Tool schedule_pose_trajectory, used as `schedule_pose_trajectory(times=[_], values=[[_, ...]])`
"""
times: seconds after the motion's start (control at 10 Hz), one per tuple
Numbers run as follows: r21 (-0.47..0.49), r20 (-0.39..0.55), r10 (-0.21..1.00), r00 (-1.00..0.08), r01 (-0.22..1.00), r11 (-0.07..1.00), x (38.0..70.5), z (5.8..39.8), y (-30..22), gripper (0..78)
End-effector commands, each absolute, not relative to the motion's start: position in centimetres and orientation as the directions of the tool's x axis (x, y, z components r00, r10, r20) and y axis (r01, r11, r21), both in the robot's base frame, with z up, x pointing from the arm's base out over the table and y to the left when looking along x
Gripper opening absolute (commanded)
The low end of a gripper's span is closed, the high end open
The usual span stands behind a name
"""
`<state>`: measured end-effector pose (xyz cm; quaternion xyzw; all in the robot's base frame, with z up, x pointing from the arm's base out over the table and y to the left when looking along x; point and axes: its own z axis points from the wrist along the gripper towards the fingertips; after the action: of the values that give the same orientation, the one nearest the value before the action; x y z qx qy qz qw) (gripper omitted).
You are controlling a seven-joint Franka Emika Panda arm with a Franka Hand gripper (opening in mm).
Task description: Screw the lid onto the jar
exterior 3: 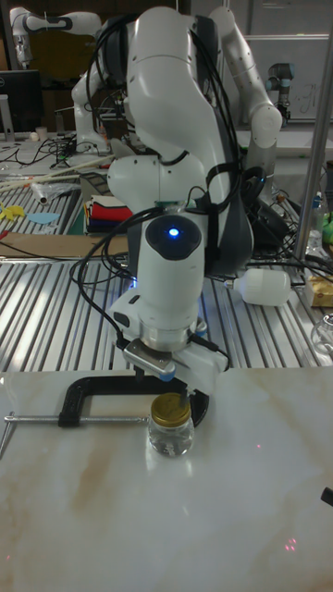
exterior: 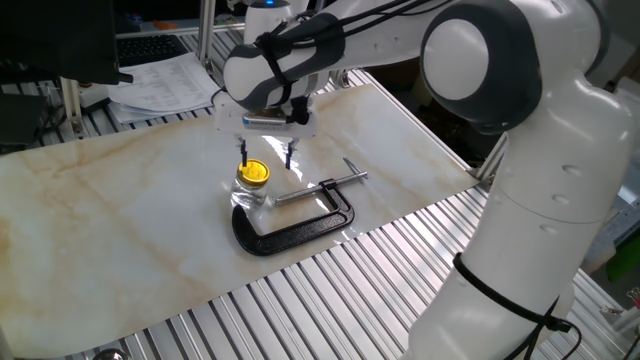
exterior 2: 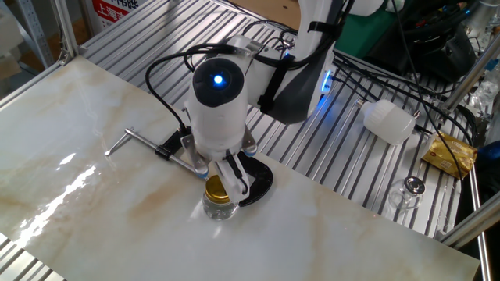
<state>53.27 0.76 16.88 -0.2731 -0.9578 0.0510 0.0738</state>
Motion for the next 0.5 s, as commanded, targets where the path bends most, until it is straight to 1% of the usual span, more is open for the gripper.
schedule_pose_trajectory(times=[0.1, 0.5], values=[[-0.134, 0.112, 0.535, -0.837, 0.521, 0.843, 53.61, 16.76, 1.14, 77.1], [-0.135, 0.110, 0.541, -0.834, 0.527, 0.839, 53.99, 16.37, 1.50, 77.1]])
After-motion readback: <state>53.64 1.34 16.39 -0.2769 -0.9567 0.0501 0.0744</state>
